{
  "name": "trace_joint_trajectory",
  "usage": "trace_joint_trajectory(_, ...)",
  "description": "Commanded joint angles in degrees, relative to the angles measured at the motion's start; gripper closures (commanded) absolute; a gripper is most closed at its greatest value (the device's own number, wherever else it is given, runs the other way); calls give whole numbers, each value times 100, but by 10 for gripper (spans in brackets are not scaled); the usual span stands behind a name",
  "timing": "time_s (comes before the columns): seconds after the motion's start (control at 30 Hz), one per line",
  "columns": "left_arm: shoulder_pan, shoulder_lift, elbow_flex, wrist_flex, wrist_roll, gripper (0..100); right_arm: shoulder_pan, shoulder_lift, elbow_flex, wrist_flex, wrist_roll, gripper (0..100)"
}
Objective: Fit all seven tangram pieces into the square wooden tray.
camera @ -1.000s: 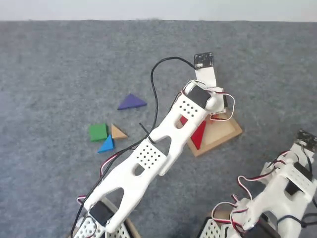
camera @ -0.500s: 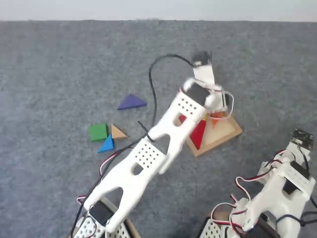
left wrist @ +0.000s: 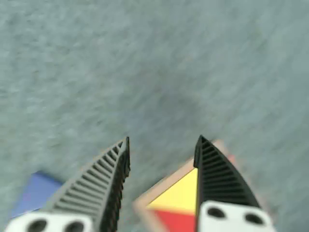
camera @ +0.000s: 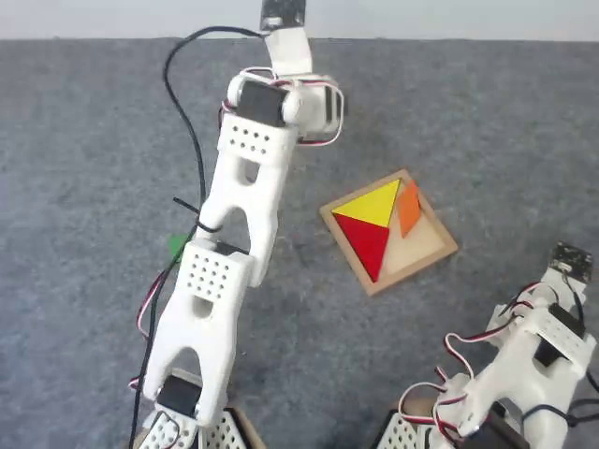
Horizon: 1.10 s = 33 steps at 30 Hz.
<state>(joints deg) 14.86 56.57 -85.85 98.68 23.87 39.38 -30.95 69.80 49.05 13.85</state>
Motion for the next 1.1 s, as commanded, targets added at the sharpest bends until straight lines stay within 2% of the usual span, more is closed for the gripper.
trace_joint_trajectory(0.0, 255, -1108, 3143, 202, -677, 797, -66, -163, -26, -101, -9, 749)
trace_joint_trajectory(0.07, 492, -1547, 4602, -202, -835, 795, -66, -163, -26, -101, 0, 749)
trace_joint_trajectory(0.17, 510, -2066, 6334, -1380, -774, 795, -75, -163, -26, -101, 0, 749)
trace_joint_trajectory(0.23, 501, -2286, 7064, -1855, -765, 797, -75, -163, -26, -101, 0, 749)
trace_joint_trajectory(0.3, 580, -2453, 7459, -1916, -756, 797, -75, -163, -26, -101, 0, 749)
trace_joint_trajectory(0.57, 1468, -2655, 7793, -1934, -378, 796, -251, -163, -18, -101, 9, 747)
trace_joint_trajectory(0.9, 1820, -3385, 7811, -1925, -422, 797, -251, -163, -18, -110, 9, 749)
trace_joint_trajectory(1.07, 2479, -3727, 7960, -2136, -633, 797, -251, -163, -18, -110, 9, 749)
